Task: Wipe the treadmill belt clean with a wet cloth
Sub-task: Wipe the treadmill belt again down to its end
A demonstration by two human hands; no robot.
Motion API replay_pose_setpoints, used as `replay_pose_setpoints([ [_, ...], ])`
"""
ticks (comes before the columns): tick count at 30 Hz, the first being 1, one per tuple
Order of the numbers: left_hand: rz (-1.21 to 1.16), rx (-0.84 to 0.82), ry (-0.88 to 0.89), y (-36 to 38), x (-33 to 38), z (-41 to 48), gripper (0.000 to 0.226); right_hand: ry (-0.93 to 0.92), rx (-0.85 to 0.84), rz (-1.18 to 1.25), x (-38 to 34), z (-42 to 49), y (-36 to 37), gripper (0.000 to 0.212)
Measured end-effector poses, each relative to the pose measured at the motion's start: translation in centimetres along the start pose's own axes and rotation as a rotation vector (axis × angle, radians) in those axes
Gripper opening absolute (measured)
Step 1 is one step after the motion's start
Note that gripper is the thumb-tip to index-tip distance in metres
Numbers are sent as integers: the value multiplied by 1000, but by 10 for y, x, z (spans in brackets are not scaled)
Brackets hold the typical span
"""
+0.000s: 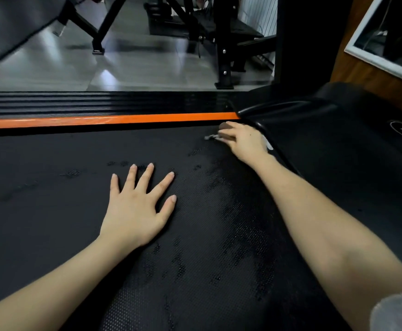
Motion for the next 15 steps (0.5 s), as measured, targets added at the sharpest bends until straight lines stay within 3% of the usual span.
replay_pose_setpoints([
  [3, -15, 16, 0, 0, -1, 1, 72, 87, 6, -27, 41, -13, -10, 30],
  [7, -3, -11, -8, 2, -2, 2, 74, 7, -2, -44, 36, -50, -23, 30],
  [15, -7, -13, 7, 2, -2, 2, 73, -2, 38, 58, 33, -215, -66, 31],
])
Point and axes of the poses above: each hand's wrist, its own z-axis towards the middle knuckle, its own y-axis out of the palm, x = y × z, the point moved 5 cm from there along z, towards the middle knuckle, and after that the axes turned 1 degree about x, right-handed, at the moved point
